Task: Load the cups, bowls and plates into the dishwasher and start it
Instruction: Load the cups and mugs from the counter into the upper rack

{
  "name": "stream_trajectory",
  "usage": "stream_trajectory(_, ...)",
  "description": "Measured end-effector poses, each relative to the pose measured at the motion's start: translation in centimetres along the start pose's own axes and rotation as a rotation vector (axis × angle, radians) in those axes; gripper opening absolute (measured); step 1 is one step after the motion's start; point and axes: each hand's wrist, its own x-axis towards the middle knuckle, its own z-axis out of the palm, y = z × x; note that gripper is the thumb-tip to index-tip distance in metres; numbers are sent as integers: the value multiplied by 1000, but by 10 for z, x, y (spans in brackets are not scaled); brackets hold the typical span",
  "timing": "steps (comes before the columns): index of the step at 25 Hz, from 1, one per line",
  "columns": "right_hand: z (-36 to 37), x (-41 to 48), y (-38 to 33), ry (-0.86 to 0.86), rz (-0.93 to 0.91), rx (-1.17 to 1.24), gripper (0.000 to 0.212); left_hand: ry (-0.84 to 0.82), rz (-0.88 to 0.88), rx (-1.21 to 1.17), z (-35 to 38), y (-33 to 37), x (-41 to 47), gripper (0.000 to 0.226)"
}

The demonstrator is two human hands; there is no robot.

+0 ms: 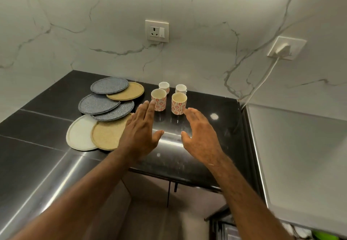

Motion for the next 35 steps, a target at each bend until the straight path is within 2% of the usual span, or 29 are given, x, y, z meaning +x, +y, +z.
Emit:
stream_trajectory(6, 18, 57, 26, -57, 39, 18, 76, -19, -48, 1, 25, -12, 53, 100)
stream_trajectory(11, 52, 115, 48, -103, 152, 42, 82, -91, -135, -43, 58, -42, 121, 106)
stream_trajectory(16, 95, 174, 65, -25, 321, 207, 94, -157, -327, -295, 94, -76, 189, 128)
stream_trajectory(22, 136, 214, 90, 43, 610, 354, 122, -219, -528, -551, 139, -105, 234, 142)
stream_trajectory(26, 163, 230, 98, 16, 711, 466, 126, -218, -569, -630, 159, -121, 251, 137)
stream_trajectory(35, 190, 244, 109, 170, 750, 653, 93, -133, -524, -695, 179, -133, 252, 91)
